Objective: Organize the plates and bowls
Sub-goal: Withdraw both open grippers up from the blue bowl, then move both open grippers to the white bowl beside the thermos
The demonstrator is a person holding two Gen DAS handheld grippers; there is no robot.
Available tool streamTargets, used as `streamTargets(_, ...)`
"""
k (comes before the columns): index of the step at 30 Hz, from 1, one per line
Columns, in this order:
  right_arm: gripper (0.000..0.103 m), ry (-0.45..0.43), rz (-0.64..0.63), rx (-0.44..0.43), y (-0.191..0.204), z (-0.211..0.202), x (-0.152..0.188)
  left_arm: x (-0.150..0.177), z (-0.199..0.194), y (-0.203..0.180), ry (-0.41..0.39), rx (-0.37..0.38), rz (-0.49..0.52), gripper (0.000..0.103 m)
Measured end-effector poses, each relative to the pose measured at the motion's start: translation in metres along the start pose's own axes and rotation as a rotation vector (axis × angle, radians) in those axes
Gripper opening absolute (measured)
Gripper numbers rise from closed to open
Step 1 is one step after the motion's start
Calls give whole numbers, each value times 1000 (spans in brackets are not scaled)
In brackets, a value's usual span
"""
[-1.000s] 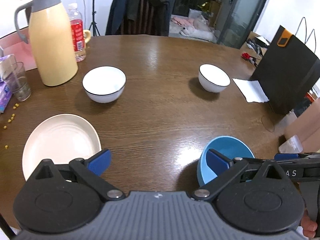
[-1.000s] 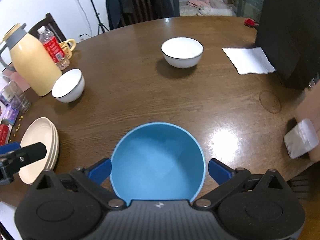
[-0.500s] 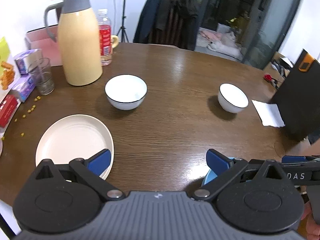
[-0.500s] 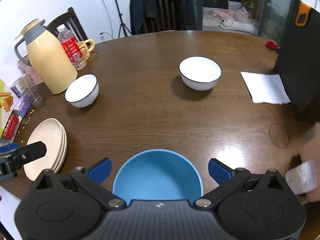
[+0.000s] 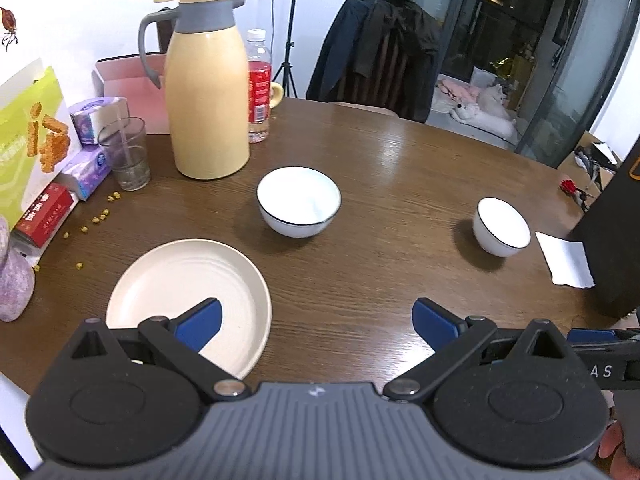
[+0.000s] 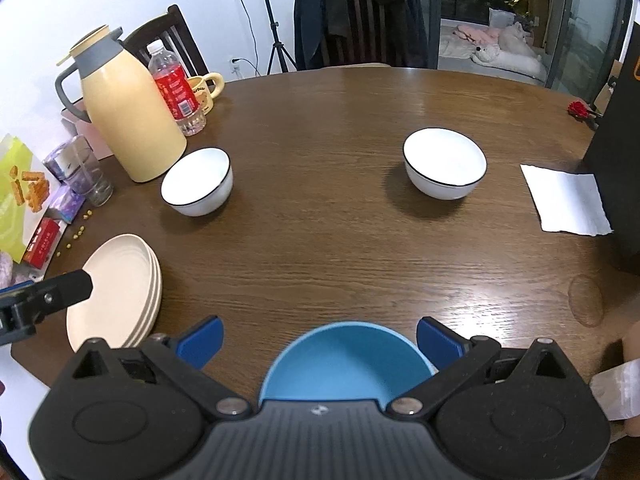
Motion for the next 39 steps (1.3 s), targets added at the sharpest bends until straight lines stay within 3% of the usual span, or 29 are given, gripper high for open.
streamTargets(25,103,77,52,-5,92,70,-67,-80,70,83,40,-55,-49,103)
streamTargets(39,103,142,102,28,112,132,-104,-111,131,106,104,-78,-70,103)
Point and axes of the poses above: each gripper's, at about its wrist camera, not at the fingertips, and z roughly the way its jaws point, y to its left, x to its underside, the point moved 6 cm from there along z, roughly the way its jaws point, and after that the axes turned 3 degrees about x, right-handed, at the moved point
